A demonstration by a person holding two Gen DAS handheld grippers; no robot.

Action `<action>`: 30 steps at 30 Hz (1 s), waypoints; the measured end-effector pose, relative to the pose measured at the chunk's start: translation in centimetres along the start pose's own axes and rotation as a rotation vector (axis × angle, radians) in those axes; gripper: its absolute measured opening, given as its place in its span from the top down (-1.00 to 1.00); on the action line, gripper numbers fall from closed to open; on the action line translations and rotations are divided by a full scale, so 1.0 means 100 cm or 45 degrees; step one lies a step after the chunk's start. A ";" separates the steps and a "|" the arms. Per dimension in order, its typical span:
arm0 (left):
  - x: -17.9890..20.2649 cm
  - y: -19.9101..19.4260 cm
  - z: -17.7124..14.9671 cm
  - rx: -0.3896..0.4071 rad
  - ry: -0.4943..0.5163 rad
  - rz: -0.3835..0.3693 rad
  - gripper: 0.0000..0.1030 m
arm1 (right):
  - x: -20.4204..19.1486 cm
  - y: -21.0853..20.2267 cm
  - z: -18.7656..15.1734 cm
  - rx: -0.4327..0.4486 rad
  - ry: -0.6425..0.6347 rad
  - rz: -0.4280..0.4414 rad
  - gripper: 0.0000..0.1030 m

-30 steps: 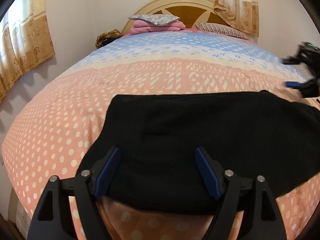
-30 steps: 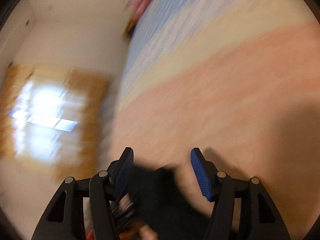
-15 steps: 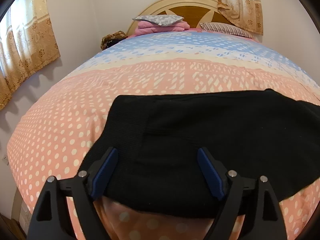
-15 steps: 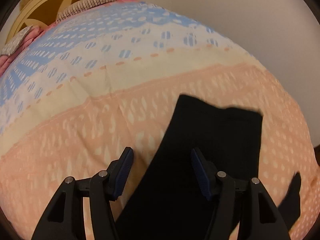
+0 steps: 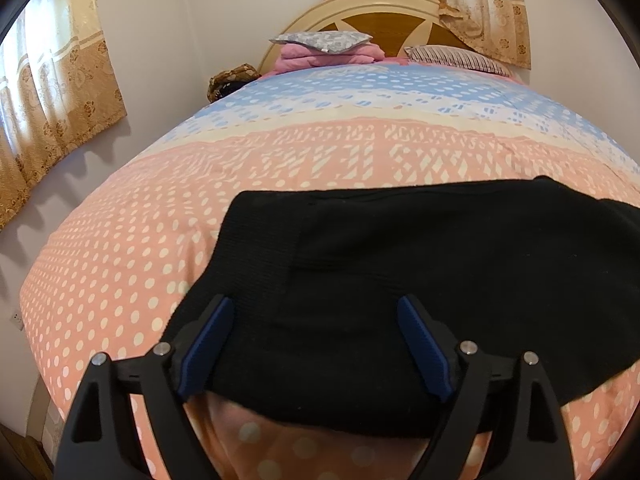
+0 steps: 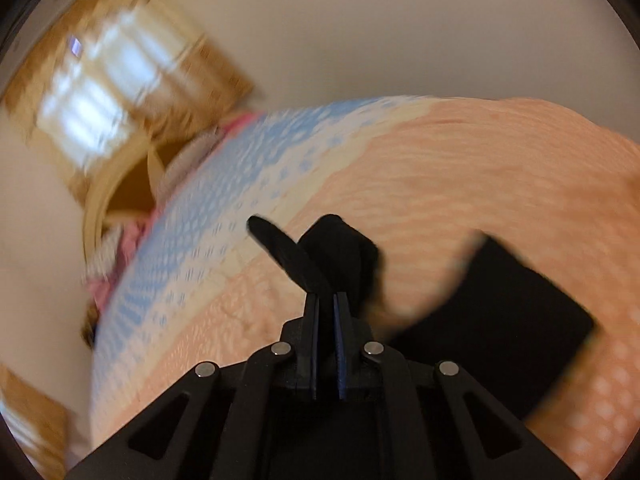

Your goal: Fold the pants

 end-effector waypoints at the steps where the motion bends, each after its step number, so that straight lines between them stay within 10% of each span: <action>1: 0.000 0.000 0.000 0.000 -0.001 0.000 -0.71 | 0.016 -0.007 -0.003 0.016 0.037 -0.005 0.88; 9: 0.000 0.000 0.000 -0.001 0.001 -0.001 -0.71 | 0.117 -0.023 -0.045 -0.041 0.198 -0.167 0.92; 15: 0.001 -0.003 0.000 0.014 0.008 0.011 -0.71 | 0.110 -0.049 -0.019 0.068 0.192 0.020 0.83; 19: 0.002 -0.015 0.004 0.026 -0.015 0.002 -0.70 | 0.085 -0.042 -0.007 0.049 0.101 0.092 -0.51; 23: 0.024 -0.044 0.016 0.103 0.003 -0.135 -0.71 | 0.081 -0.014 -0.005 0.018 0.104 0.050 -0.49; 26: 0.047 -0.053 0.023 0.125 0.075 -0.175 -0.77 | 0.078 0.014 -0.009 -0.051 0.067 -0.001 0.12; 30: 0.070 -0.051 0.022 0.087 0.110 -0.238 -0.77 | 0.081 0.027 -0.011 -0.063 0.077 -0.028 0.30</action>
Point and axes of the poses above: each gripper's, at about its wrist camera, not at the fingertips, and y roughly the way its jaws point, x to its right, z to its top, the point moved 4 cm from there along y, roughly the way its jaws point, and after that the axes turned 7 degrees about -z, right-handed, at the moved point
